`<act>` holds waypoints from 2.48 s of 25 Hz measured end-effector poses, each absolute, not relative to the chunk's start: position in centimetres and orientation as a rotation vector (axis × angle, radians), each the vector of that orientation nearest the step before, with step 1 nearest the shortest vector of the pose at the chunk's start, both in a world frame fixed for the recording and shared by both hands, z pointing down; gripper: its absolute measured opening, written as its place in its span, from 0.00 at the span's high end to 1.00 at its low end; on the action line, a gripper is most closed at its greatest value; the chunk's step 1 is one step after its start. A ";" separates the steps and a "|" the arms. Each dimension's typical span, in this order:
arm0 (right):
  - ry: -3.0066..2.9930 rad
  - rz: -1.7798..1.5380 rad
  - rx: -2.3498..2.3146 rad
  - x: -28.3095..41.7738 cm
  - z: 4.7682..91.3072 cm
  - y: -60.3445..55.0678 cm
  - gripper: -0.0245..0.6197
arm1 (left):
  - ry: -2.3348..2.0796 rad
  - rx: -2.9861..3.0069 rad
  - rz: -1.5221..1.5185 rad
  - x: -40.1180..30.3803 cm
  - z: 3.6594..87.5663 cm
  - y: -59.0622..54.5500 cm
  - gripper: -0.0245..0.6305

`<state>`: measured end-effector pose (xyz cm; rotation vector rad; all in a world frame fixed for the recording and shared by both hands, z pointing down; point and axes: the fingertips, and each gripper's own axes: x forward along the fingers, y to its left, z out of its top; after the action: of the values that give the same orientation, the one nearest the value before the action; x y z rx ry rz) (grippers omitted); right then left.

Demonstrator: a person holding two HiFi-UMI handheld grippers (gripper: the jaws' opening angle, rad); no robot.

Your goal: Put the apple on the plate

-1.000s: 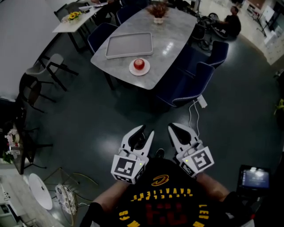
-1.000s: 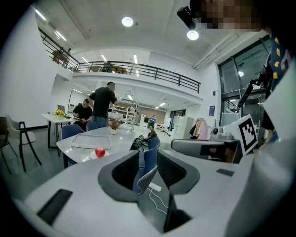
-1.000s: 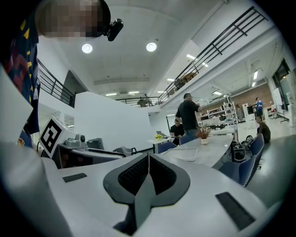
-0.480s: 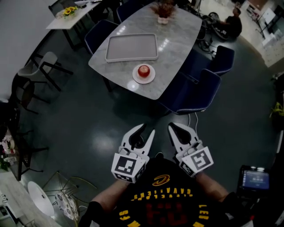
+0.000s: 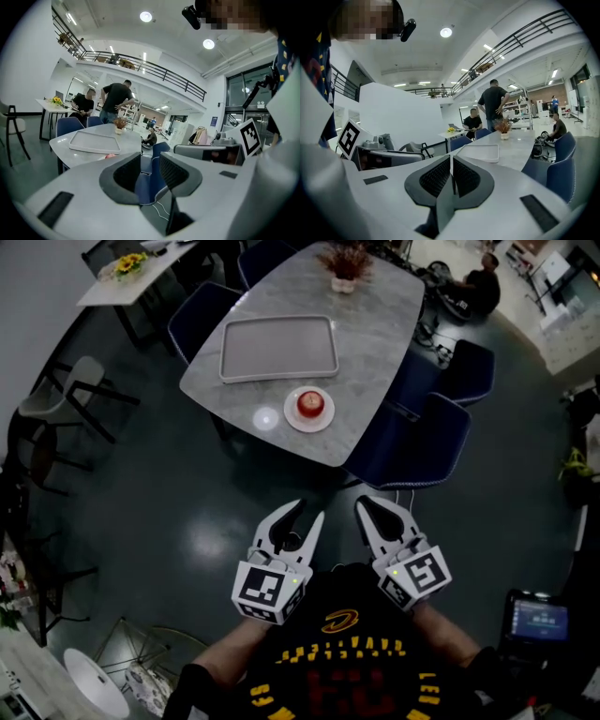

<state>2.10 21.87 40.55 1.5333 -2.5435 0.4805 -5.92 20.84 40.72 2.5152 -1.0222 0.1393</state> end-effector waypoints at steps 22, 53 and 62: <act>-2.616 0.619 1.407 1.6 43.2 11.8 0.95 | -1.116 2.404 0.179 -6.8 43.7 12.0 0.77; -2.327 0.897 1.229 10.7 59.4 -6.4 0.85 | -1.225 1.935 0.441 -5.9 60.7 -4.3 0.77; -2.179 0.958 1.226 9.5 63.6 -7.5 0.85 | -1.117 1.802 0.560 -6.8 67.0 -5.4 0.77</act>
<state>9.49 -7.48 63.59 1.2263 -2.1792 0.9584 -6.79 -5.42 66.97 1.8025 -1.1171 0.5598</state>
